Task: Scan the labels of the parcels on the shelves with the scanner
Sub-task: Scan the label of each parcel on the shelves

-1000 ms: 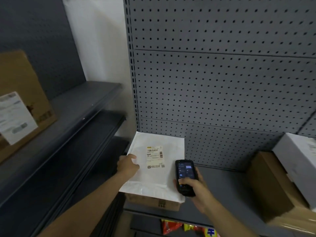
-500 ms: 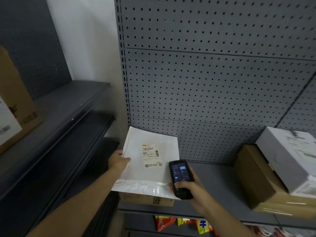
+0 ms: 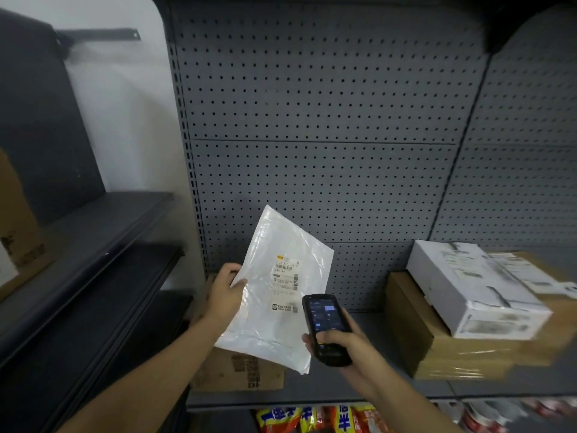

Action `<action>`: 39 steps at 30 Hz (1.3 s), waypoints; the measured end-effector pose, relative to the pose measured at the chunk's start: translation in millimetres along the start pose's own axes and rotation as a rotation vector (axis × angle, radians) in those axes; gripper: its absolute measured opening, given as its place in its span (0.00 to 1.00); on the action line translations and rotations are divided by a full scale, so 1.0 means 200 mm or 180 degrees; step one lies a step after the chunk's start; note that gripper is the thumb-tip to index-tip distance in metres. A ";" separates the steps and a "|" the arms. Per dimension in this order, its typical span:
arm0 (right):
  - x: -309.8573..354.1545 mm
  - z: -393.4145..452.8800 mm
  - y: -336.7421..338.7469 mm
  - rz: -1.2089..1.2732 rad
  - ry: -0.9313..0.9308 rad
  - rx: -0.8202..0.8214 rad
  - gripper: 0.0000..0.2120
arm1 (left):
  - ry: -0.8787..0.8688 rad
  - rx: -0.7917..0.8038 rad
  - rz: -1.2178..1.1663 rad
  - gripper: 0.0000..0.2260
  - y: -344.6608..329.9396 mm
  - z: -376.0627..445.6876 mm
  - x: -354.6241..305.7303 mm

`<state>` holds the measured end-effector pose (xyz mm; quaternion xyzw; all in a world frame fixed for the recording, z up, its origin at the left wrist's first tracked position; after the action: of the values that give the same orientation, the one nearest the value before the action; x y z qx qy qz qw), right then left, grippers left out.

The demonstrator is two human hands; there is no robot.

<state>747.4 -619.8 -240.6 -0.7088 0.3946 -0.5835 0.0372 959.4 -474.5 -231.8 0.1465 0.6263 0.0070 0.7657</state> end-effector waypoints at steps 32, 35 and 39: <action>0.63 -1.29 0.36 0.0281 0.0776 0.0951 0.25 | -0.0442 -0.0252 -0.1087 0.09 -0.35 -0.89 -0.79; 0.64 -1.31 0.35 0.0269 0.0811 0.0934 0.25 | -0.0422 -0.0176 -0.1149 0.09 -0.34 -0.89 -0.79; 0.63 -1.32 0.33 0.0208 0.0794 0.0903 0.25 | -0.0405 -0.0139 -0.1197 0.09 -0.34 -0.88 -0.77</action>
<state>487.4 -633.5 -90.0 -0.6055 0.3328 -0.7151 0.1064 745.9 -531.2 -130.5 0.0105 0.5927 -0.1318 0.7945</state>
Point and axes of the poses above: each hand's wrist, its own z-axis towards the middle knuckle, its own y-axis out of the back of the hand, x = y × z, the point moved 2 cm from there along z, towards the middle knuckle, and after that the axes turned 7 degrees about -x, right-handed, at the moved point
